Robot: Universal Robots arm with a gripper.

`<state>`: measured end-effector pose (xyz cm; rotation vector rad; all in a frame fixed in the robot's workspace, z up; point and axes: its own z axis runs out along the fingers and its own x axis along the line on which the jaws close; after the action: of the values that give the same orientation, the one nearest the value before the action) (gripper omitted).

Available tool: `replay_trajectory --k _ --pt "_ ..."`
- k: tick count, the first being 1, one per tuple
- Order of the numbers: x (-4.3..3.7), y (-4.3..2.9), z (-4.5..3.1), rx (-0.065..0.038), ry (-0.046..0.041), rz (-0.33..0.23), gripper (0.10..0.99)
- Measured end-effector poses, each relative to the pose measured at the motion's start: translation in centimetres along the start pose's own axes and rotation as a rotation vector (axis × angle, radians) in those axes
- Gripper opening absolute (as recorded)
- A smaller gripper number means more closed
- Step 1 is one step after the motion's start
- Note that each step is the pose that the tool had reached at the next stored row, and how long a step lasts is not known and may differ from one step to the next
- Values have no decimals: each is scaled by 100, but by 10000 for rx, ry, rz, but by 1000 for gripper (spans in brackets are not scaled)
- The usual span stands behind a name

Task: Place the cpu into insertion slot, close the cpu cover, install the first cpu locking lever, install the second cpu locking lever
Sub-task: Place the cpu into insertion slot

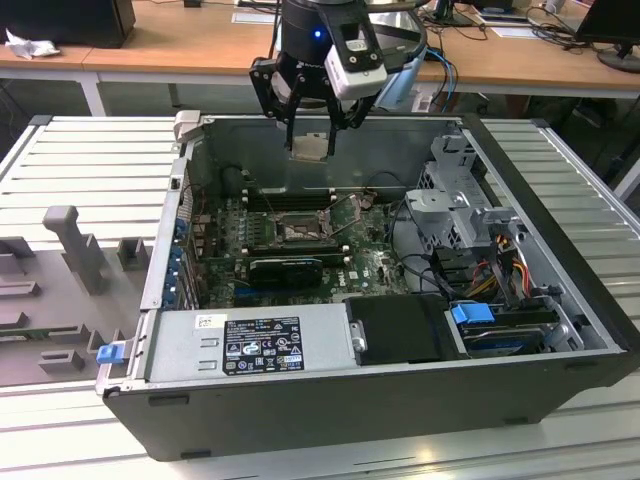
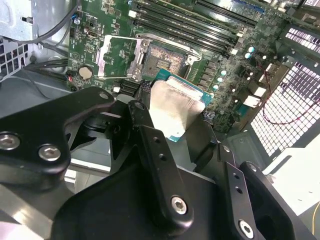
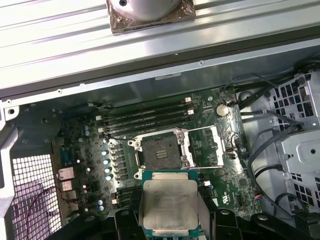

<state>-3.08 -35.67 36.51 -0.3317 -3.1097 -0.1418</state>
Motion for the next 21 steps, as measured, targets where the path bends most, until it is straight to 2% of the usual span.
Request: replay_trajectory --k 21 --pt "0 -1 6 -19 -81 906 525"
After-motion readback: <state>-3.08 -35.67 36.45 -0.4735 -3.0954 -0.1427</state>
